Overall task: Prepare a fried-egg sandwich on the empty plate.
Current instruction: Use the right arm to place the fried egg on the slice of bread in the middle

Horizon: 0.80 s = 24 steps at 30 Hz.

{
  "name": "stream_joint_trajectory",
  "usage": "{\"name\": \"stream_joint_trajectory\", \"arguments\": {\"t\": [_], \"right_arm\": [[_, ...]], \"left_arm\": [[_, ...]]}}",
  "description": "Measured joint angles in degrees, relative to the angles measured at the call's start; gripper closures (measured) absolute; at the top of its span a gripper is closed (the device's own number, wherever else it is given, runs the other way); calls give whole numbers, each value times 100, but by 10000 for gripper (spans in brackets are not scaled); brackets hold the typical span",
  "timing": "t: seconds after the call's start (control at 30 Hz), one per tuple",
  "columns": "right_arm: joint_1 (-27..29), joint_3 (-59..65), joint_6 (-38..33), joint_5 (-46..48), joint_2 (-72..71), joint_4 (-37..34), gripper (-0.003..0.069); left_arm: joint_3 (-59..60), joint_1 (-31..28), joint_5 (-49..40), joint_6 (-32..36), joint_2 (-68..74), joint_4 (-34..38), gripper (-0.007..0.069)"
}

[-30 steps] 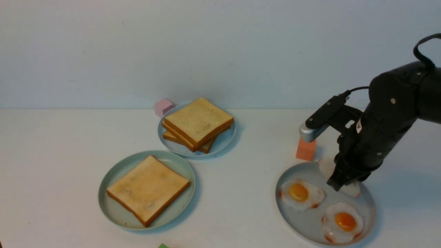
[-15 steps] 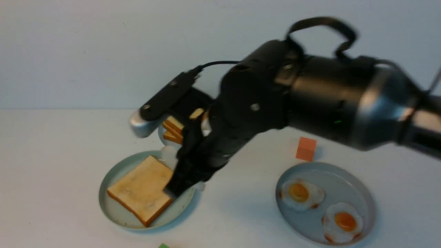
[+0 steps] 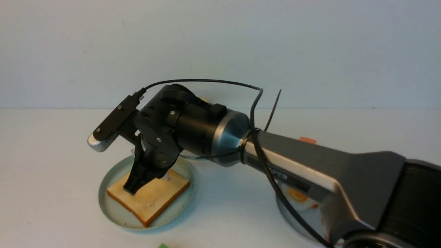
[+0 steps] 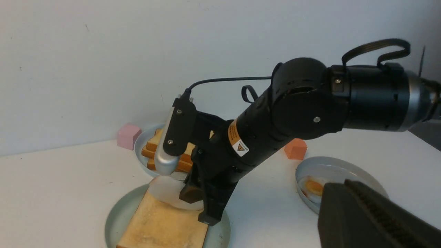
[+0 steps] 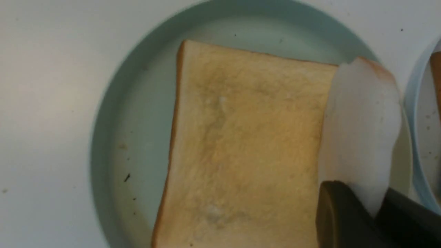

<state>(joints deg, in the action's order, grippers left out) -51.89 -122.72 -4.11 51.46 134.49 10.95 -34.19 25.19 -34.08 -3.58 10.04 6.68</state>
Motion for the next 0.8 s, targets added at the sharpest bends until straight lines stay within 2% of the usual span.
{"name": "stream_joint_trajectory", "arguments": {"t": [0.33,0.47,0.7,0.8], "right_arm": [[-7,-64,39,41,211,127,551],[-7,-69,60,90,211,-15,437],[-19,-69,98,647,203,-649,46],[-62,-69,103,823,145,-746,-10]], "left_arm": [[0,0,0,0,0,-11,634],[0,0,0,5,0,-11,634],[0,0,0,11,0,-11,634],[0,0,0,15,0,-15,634]]}}
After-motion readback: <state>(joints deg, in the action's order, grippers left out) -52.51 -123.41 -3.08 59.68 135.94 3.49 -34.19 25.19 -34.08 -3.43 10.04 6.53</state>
